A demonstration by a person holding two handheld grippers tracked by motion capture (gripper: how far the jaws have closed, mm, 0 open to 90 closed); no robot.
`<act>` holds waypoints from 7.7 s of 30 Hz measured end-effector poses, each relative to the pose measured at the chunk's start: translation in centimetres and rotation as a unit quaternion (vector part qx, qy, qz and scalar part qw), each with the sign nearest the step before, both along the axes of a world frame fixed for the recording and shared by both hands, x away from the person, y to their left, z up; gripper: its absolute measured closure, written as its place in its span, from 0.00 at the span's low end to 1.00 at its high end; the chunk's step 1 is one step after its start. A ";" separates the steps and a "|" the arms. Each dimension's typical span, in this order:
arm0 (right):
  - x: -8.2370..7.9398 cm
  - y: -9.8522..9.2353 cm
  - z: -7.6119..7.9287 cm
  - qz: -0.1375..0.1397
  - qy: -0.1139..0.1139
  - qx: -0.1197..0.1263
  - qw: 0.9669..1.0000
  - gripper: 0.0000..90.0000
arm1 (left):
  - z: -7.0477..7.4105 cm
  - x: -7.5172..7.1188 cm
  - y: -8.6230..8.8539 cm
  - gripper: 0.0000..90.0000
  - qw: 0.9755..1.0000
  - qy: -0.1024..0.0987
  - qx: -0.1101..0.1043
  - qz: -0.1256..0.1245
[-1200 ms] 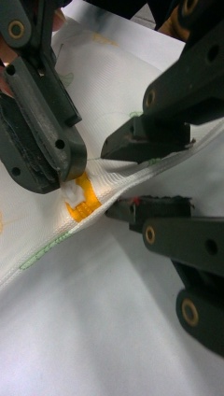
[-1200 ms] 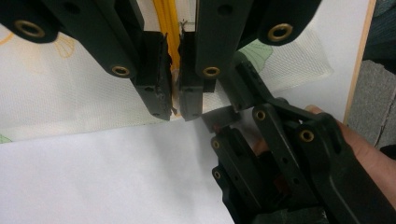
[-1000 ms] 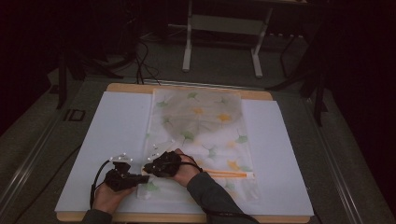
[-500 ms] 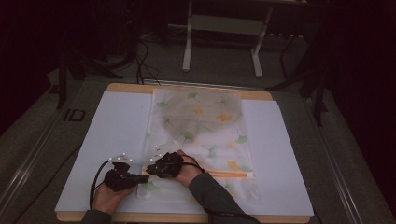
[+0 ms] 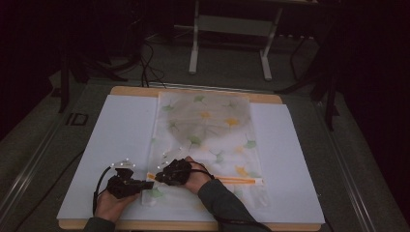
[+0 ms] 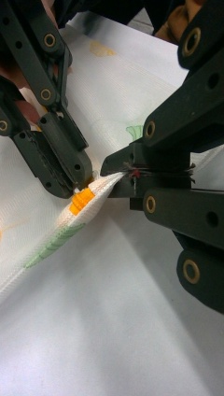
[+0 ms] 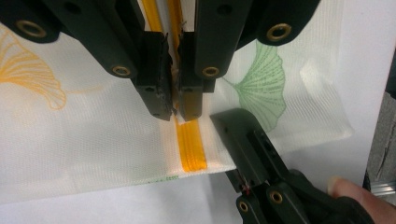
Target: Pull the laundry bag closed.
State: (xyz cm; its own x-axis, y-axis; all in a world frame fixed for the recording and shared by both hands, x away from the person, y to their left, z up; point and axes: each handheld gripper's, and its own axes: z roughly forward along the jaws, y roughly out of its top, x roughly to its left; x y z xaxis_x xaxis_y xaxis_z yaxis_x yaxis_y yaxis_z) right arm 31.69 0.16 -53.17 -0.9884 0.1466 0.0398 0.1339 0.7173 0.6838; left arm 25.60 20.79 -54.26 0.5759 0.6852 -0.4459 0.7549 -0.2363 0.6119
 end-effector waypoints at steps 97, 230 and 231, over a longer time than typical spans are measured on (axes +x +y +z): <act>-0.9 -5.6 1.0 -0.021 -0.026 -0.093 0.995 0.94 | 0.2 -0.4 0.5 0.98 1.000 -0.014 -0.005 0.004; -0.8 -15.3 1.6 -0.075 -0.017 -0.139 0.987 0.94 | 0.1 -0.4 0.8 0.98 1.000 -0.010 -0.010 0.008; -0.8 -15.3 1.6 -0.075 -0.016 -0.139 0.987 0.94 | 0.1 -0.4 0.8 0.98 1.000 -0.010 -0.009 0.008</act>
State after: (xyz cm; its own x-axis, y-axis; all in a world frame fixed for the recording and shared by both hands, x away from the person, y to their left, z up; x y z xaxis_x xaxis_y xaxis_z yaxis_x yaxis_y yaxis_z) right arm 30.91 -15.16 -51.53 -0.9548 0.2925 -0.0537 0.2345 0.8516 0.4689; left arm 25.17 21.62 -54.18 0.5736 0.6866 -0.4467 0.7462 -0.2132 0.6306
